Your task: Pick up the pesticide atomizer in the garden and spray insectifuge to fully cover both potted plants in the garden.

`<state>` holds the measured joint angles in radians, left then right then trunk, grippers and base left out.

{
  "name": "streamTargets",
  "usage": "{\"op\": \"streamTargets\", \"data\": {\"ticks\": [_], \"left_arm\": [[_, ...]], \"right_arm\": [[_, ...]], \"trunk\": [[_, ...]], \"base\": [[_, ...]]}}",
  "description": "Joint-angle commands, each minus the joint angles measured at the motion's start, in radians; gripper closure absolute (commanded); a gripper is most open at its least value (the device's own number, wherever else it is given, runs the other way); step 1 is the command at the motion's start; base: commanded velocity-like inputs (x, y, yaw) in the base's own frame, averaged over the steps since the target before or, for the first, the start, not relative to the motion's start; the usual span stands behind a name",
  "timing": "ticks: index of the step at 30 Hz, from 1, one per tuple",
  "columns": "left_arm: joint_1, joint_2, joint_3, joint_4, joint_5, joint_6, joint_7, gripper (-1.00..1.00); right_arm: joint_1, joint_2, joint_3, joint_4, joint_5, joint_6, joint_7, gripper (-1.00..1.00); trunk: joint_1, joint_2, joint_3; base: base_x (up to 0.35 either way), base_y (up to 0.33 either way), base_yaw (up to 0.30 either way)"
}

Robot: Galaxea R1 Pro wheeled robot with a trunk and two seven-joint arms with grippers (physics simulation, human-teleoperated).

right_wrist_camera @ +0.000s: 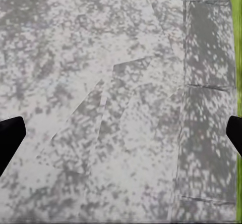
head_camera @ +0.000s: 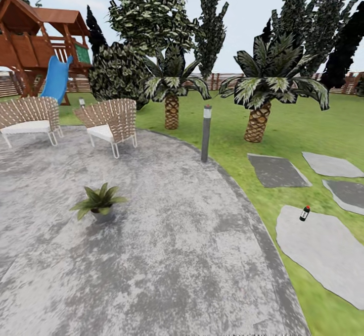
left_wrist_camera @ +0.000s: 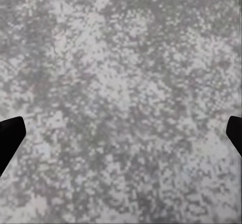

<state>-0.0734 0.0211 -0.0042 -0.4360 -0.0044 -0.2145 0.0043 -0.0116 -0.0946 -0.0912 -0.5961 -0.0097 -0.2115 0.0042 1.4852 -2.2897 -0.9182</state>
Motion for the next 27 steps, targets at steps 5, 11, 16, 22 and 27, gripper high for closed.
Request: {"op": "streamTargets", "data": {"ticks": [5, 11, 16, 22, 27], "left_arm": [[0.0, 0.001, 0.001, 0.0, -0.001, -0.003, 0.002, -1.0], [0.0, 0.002, 0.001, 0.001, -0.002, -0.003, 0.002, -1.0], [0.0, 0.002, 0.001, 0.002, -0.002, -0.003, 0.002, -1.0], [0.0, 0.002, 0.001, 0.002, -0.002, -0.002, 0.001, -1.0], [0.0, 0.002, 0.001, 0.002, -0.002, -0.002, 0.001, -1.0]], "right_arm": [[-0.001, 0.001, -0.001, 0.001, -0.001, -0.003, 0.0, -1.0], [-0.001, 0.0, -0.001, 0.001, -0.001, -0.003, 0.0, -1.0], [-0.001, 0.001, 0.0, 0.001, -0.001, -0.003, 0.0, -1.0], [-0.001, 0.001, 0.001, 0.002, 0.0, -0.003, 0.0, -1.0], [-0.001, 0.005, 0.001, 0.002, 0.0, -0.003, 0.0, -1.0]], "trunk": [[0.0, 0.0, -0.005], [0.0, 0.0, -0.009], [0.0, 0.0, -0.009], [0.0, 0.0, -0.01], [0.0, 0.0, -0.01]], "base": [[0.078, 0.04, -0.261], [0.281, 0.079, -0.221], [0.333, 0.011, -0.043], [0.338, 0.001, -0.005], [0.338, 0.0, -0.025]]}}
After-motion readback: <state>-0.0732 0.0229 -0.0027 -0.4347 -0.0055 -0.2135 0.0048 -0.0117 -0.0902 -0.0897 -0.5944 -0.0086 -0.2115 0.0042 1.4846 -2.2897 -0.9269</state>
